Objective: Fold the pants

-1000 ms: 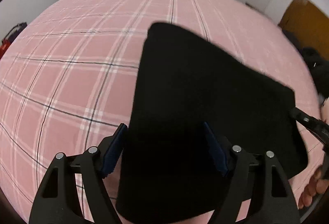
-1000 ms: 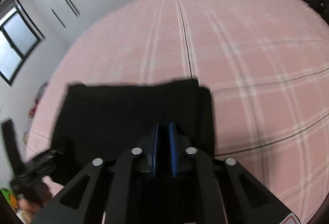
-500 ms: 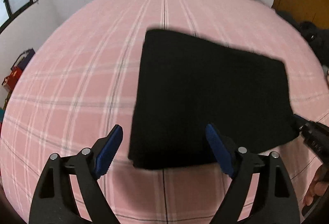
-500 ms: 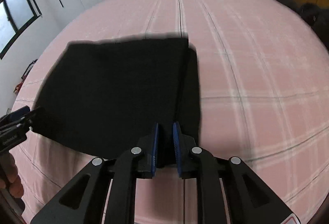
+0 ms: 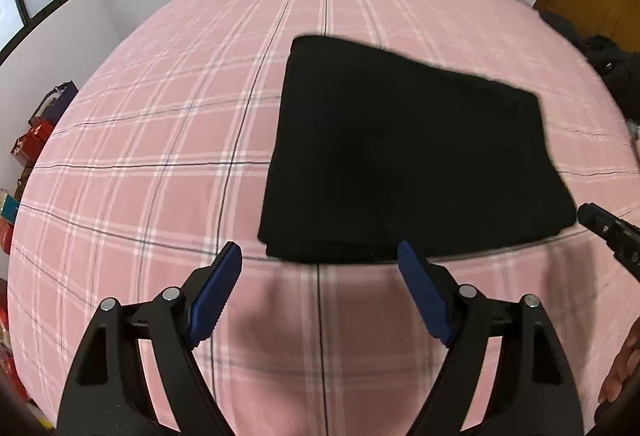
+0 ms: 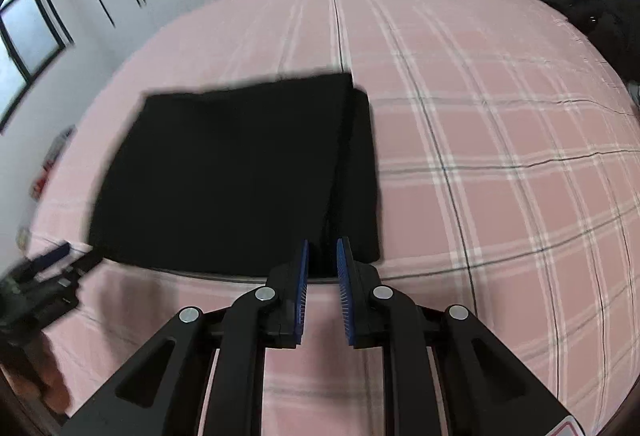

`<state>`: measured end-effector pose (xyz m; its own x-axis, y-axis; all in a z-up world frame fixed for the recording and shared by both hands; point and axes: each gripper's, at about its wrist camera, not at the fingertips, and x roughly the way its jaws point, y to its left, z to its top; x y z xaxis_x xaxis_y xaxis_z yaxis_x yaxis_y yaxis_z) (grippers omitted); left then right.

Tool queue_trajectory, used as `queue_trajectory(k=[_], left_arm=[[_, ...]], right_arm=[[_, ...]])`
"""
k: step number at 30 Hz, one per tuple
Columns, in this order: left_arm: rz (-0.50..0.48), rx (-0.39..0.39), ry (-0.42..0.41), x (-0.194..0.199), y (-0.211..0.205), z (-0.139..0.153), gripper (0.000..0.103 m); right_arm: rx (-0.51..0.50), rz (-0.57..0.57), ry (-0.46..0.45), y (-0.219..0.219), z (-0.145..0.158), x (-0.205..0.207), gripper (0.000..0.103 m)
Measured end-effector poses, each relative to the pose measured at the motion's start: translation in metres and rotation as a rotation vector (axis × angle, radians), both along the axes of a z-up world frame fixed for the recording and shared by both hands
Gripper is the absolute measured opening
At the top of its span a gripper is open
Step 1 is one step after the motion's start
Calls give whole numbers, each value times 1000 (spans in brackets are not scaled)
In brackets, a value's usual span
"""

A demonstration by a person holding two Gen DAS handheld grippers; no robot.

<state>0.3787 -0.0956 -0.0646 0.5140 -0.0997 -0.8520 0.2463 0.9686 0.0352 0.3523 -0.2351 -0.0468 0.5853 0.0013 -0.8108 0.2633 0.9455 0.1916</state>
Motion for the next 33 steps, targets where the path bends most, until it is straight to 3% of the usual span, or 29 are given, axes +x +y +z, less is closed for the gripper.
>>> queue_trajectory(k=[5, 11, 24, 33], left_arm=[[-32, -10, -61, -37, 5, 34, 78], [-34, -26, -81, -78, 17, 56, 78], [-6, -20, -89, -159, 50, 56, 78], [5, -22, -83, -199, 60, 46, 78]], right_arm=[[-18, -6, -54, 18, 36, -51, 15], [-39, -8, -65, 37, 49, -98, 15], [-66, -13, -20, 67, 34, -180, 15], [-72, -4, -10, 83, 27, -215, 15]])
